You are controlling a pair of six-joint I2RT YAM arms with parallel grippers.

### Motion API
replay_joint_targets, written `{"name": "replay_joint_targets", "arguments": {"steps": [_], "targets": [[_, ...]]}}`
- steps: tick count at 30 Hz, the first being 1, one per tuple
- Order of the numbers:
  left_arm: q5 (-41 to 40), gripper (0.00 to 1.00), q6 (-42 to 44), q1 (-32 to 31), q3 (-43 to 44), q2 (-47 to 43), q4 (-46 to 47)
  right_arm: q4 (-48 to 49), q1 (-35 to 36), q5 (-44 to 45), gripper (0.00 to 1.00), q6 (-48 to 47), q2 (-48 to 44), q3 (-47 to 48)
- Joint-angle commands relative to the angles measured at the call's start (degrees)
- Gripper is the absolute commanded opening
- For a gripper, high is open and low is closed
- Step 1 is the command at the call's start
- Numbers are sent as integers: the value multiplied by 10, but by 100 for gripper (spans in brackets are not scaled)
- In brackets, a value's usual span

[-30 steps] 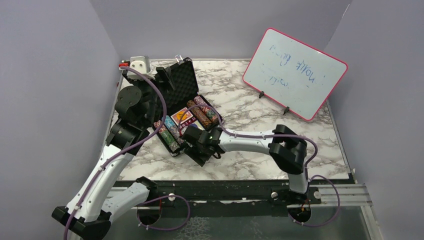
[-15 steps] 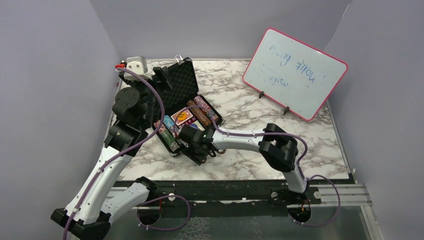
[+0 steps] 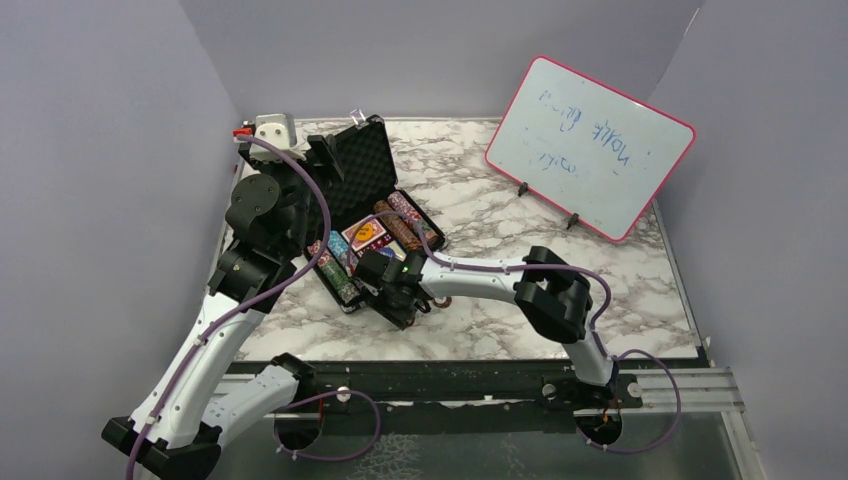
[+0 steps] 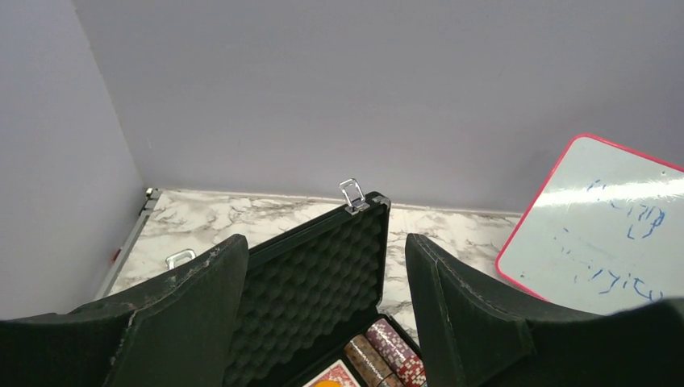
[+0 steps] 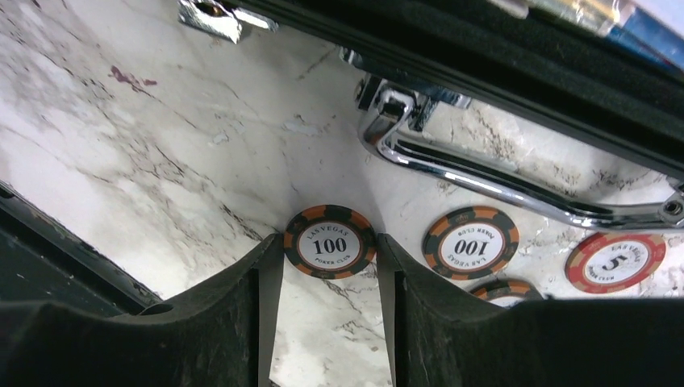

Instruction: Pack up texas hold em set

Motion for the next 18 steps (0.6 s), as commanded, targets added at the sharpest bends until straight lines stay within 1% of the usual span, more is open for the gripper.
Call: {"name": "replay_joint_targets", "arguments": {"steps": [1,4,8,14,18], "targets": [[-15,74,7,0,20,-5,4,-66,3,17,46,7,25,0],[-16,74,6,0,17,-5,4,-59,3,12,43,8,20,-8],[-15,74,4,0,16,-6,3,-62,3,12,43,12,31,2],[-17,74,1,0,13,-11,-3,-80,3,15,55,21,54,13],[-18,74,-1,0,11,-15,-4,-95,3,9,55,23,73,17]]}}
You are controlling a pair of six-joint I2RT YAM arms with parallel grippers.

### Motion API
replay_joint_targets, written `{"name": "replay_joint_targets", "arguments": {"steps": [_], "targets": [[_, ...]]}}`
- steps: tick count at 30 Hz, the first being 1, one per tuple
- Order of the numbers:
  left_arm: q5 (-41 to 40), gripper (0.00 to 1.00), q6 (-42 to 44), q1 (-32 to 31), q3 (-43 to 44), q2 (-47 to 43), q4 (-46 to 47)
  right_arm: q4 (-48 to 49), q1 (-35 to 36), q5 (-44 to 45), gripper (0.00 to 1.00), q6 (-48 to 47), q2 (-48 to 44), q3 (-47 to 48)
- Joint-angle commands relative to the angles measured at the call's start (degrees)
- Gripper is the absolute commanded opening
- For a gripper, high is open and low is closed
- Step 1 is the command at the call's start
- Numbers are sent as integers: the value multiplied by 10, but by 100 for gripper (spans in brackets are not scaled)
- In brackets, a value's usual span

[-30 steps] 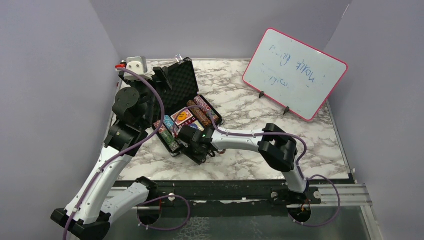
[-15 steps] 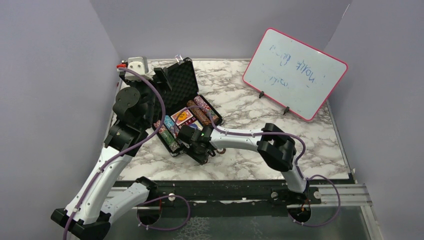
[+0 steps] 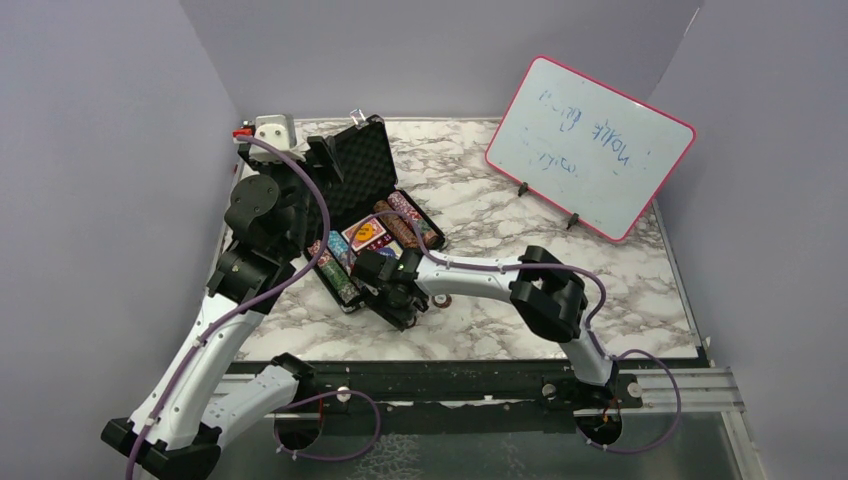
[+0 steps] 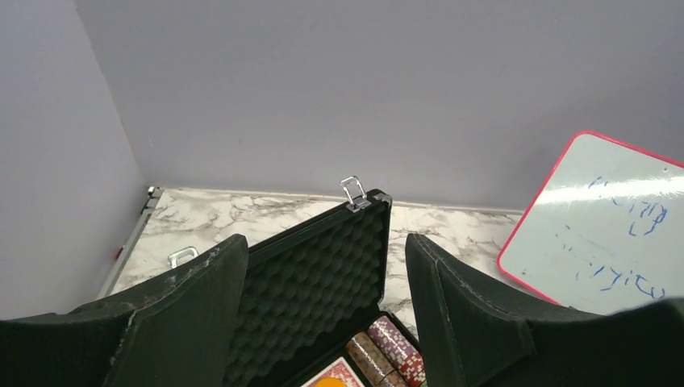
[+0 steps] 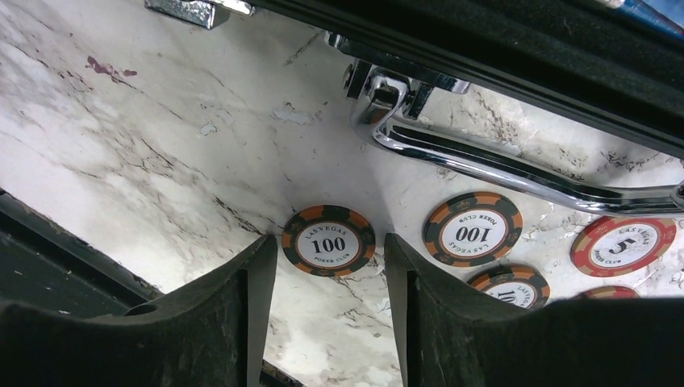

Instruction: Pack up texas hold em set

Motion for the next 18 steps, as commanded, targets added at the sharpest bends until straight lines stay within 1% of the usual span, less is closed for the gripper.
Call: {"name": "replay_joint_targets", "arguments": {"steps": [1,7,10,13,18], "targets": [[-18,74,-1,0,11,-15,1,-52,3,5,55,7,61,-8],[-21,74,-1,0,9,-18,-1,-64,3,-14,46,6,89,-1],[-20,74,-2,0,7,-20,-1,-65,3,-2,42,9,94,7],[-20,74,-4,0,8,-20,-4,-47,3,17,42,12,71,10],[-19,74,-4,0,8,-20,-6,-19,3,49,43,19,2,5]]}}
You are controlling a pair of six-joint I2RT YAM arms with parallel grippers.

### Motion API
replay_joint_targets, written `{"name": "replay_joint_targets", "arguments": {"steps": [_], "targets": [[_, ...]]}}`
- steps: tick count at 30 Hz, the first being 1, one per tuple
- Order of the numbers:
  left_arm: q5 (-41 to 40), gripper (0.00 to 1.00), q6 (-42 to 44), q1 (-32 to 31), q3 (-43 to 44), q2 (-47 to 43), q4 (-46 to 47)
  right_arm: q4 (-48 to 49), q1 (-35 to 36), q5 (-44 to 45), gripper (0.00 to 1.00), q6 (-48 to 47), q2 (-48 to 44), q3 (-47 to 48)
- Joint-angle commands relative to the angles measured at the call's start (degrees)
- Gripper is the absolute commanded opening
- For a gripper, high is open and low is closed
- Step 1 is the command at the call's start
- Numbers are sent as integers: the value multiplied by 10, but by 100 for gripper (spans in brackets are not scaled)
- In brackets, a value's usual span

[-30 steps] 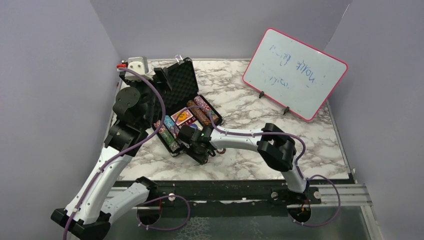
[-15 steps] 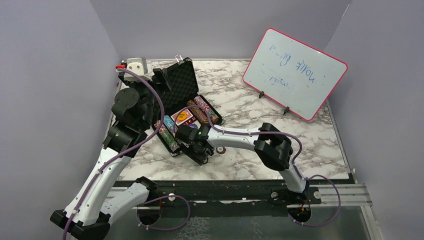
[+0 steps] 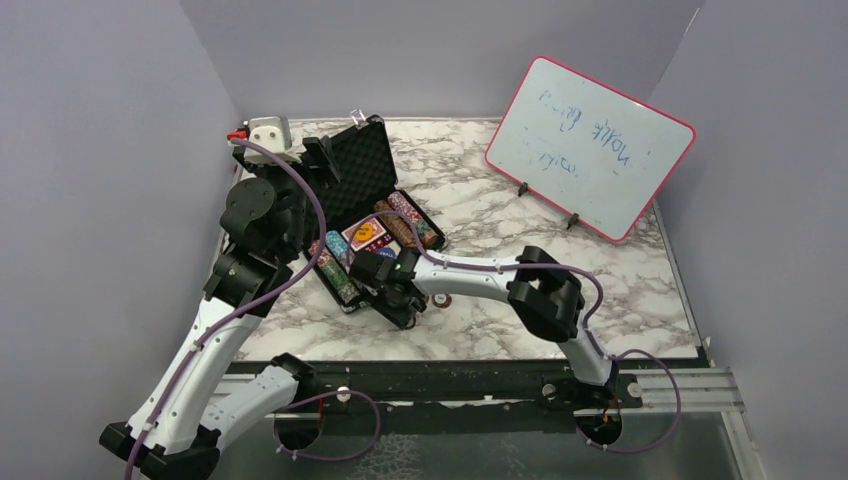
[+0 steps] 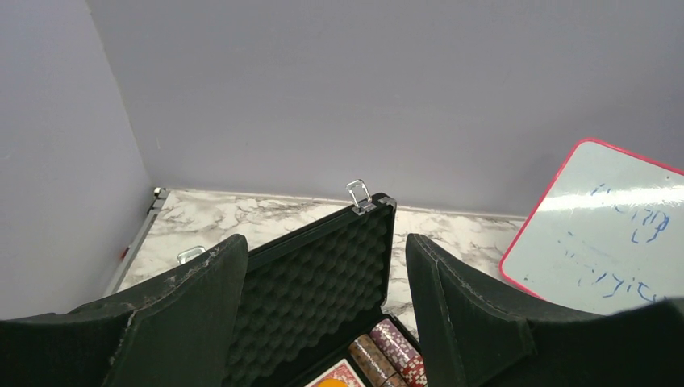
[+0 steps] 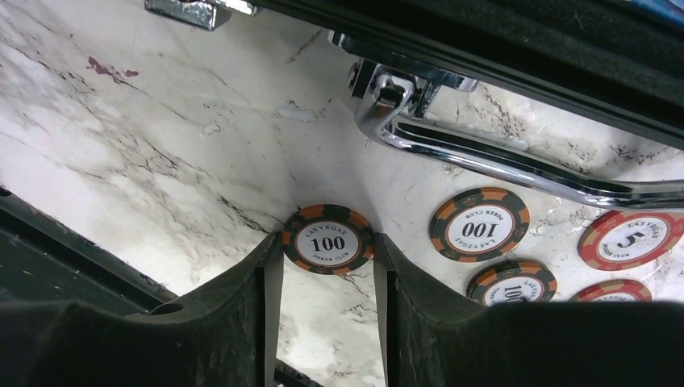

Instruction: Pack up texas hold em set

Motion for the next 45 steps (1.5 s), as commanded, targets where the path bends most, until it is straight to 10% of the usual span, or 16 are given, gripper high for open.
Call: {"name": "replay_joint_targets", "arguments": {"steps": [1,45], "targets": [[-11,75,-4,0,8,-10,-4,19,4,59,43,12,-27,-30],[-18,74,0,0,-3,5,14,24,-96,68,55,78,-114,-120]]}}
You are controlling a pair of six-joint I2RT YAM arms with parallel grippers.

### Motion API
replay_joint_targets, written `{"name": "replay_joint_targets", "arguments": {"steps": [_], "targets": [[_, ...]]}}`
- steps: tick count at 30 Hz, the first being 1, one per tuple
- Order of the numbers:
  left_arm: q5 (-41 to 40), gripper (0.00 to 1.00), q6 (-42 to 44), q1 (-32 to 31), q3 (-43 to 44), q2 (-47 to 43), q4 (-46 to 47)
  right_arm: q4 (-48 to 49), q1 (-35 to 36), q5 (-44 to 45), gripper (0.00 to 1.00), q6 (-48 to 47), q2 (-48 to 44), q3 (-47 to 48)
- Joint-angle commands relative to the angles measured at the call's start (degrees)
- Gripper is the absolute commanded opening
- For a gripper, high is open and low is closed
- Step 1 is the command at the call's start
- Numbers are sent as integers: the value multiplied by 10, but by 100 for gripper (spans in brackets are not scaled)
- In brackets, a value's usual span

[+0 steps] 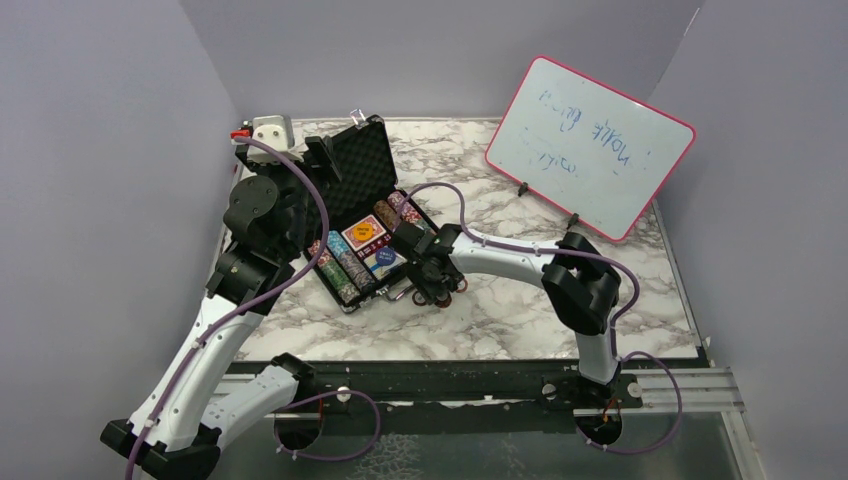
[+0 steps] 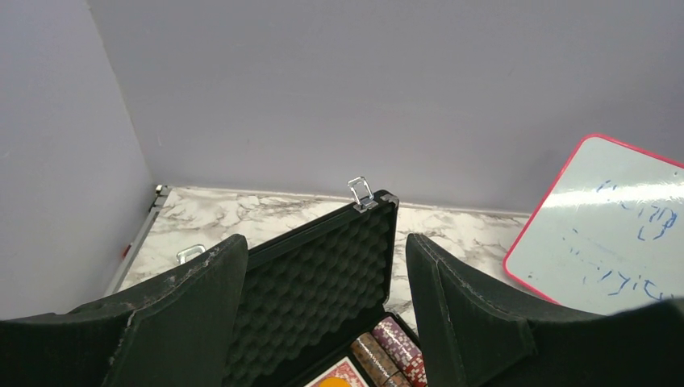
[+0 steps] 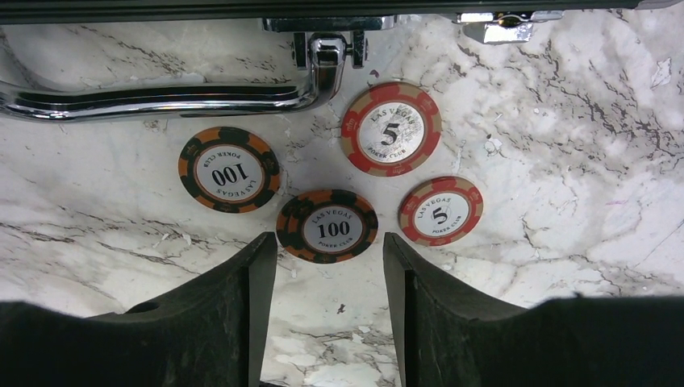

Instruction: Pack up texas hold em set

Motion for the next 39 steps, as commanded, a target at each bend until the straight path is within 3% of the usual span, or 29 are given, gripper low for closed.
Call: {"name": "replay_joint_targets", "arguments": {"steps": [1,10,30,39], "targets": [[-14,74,0,0,-3,-1,14,2,-1,-14,56,-2,-11,8],[-14,74,2,0,1,0,19,31,1,-65,59,-46,-16,28],[-26,74,13,0,-3,-1,29,70,17,-74,59,-65,57,56],[-27,74,22,0,-2,5,35,79,19,-81,53,-65,77,41]]}}
